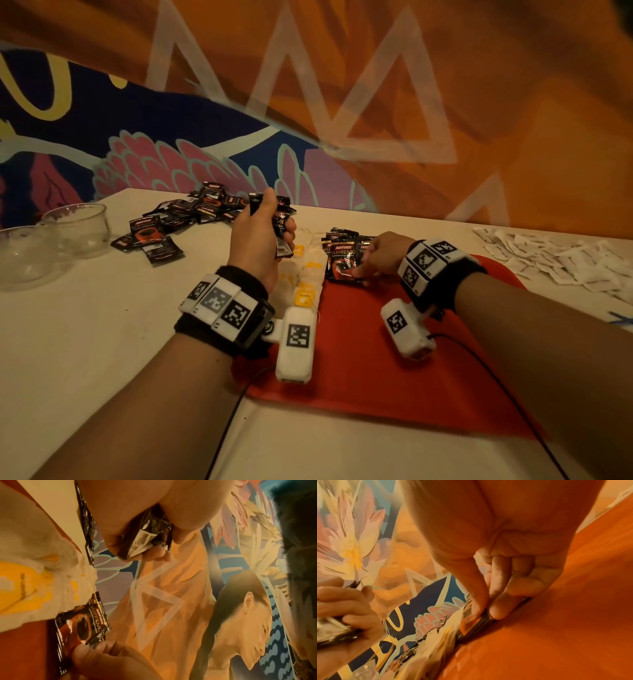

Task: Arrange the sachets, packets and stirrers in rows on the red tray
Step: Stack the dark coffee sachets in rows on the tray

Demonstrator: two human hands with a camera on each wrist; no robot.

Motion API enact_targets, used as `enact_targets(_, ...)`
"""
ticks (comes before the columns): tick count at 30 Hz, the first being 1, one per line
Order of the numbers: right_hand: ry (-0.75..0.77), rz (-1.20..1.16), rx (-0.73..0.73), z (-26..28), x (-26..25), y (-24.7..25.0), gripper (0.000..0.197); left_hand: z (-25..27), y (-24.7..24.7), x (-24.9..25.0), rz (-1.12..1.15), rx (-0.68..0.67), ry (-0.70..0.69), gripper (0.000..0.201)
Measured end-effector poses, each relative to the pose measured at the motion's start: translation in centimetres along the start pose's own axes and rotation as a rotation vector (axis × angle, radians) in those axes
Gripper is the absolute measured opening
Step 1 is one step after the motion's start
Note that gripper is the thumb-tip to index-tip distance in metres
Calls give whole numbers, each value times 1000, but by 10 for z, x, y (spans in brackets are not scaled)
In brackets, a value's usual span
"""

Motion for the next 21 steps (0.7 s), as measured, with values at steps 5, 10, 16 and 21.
enact_targets(5,15,7,1,0,-4,-6,24,0,1,-2,-10,1,10,26)
enact_targets(10,11,-90,-5,0,-3,-6,22,-1,0,-2,-16,1,14,25)
enact_targets(16,0,-213,-23,2,0,-7,18,0,-1,-2,-25,-1,13,23)
enact_targets(21,16,-256,-12,0,4,-5,20,2,-3,-2,-27,-2,9,22)
Point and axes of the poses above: each hand's wrist, its own z-axis away from the middle knuckle, its own y-axis out of the back of the hand, x = y × z, the point moved 9 cm from there along -z, towards the middle knuckle, and after that the axes turned 4 degrees about -y, right-handed, at the moved point
